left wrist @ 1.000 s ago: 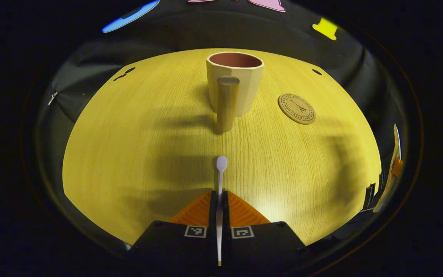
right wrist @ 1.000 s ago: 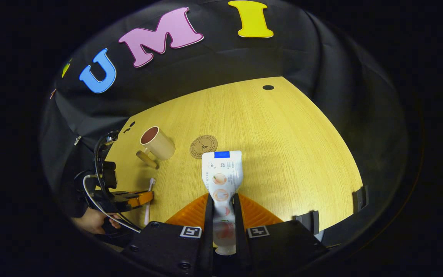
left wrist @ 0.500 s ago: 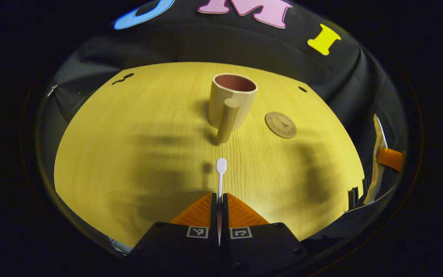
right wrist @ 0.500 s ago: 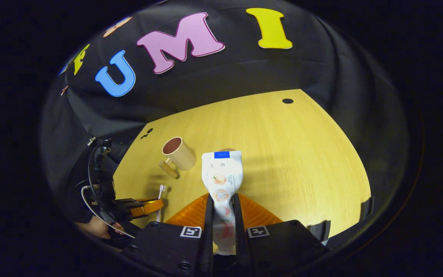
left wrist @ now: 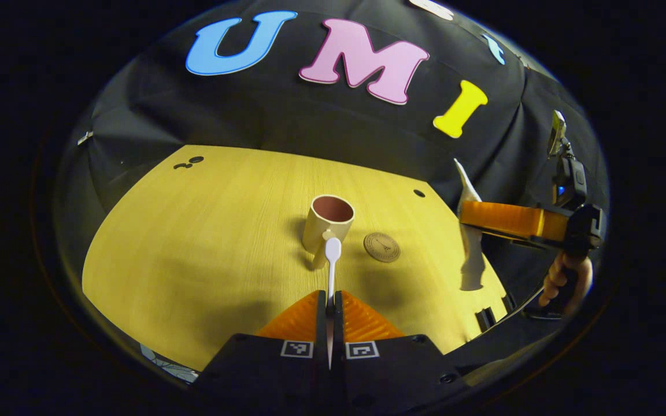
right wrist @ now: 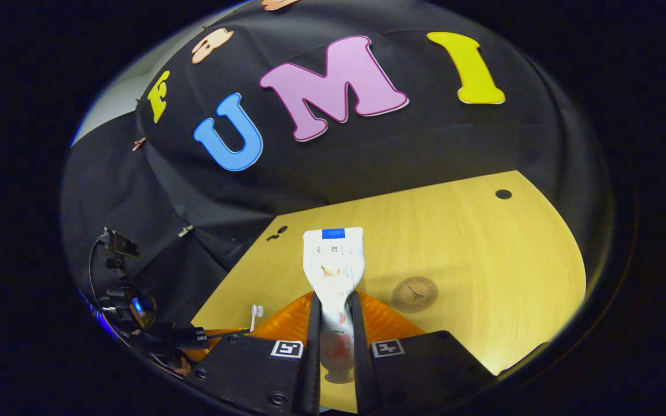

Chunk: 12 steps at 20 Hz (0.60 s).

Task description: Put the toothbrush and toothpaste on the desktop into the cup, then pick up the cup and place it on the coaster on the desktop.

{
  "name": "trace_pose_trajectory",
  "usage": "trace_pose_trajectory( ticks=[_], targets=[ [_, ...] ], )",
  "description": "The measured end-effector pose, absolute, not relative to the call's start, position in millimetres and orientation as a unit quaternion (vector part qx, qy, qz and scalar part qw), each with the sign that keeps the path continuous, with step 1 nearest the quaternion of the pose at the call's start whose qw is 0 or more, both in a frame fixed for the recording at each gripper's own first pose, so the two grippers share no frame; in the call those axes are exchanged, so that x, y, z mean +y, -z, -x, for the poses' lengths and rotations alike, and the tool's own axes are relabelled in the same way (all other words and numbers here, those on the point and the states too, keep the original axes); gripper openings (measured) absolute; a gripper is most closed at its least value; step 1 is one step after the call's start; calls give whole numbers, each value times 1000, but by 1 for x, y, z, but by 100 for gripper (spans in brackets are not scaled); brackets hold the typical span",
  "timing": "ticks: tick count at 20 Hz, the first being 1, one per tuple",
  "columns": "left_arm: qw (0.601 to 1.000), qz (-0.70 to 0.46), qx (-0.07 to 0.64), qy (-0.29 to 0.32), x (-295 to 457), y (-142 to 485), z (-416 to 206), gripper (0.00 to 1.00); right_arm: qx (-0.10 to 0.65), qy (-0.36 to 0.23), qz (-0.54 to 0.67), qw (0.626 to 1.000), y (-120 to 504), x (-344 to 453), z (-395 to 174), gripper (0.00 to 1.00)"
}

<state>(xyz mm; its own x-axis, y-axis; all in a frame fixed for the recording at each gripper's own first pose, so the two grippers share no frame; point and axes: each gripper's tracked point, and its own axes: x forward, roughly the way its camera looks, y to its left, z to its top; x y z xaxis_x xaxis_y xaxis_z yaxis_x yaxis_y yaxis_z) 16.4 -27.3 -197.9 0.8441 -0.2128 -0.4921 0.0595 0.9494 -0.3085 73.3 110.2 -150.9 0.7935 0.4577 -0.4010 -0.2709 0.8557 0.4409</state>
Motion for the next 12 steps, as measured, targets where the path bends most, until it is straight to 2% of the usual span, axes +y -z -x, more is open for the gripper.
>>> trace_pose_trajectory(
  ticks=[3,12],
  targets=[
    [953,152,253,71,-18,171,-9,6,233,-218,-211,924,137,136,-100,28],
    [961,133,222,95,-2,140,-2,6,186,-204,-241,930,142,174,-190,28]
  ],
)
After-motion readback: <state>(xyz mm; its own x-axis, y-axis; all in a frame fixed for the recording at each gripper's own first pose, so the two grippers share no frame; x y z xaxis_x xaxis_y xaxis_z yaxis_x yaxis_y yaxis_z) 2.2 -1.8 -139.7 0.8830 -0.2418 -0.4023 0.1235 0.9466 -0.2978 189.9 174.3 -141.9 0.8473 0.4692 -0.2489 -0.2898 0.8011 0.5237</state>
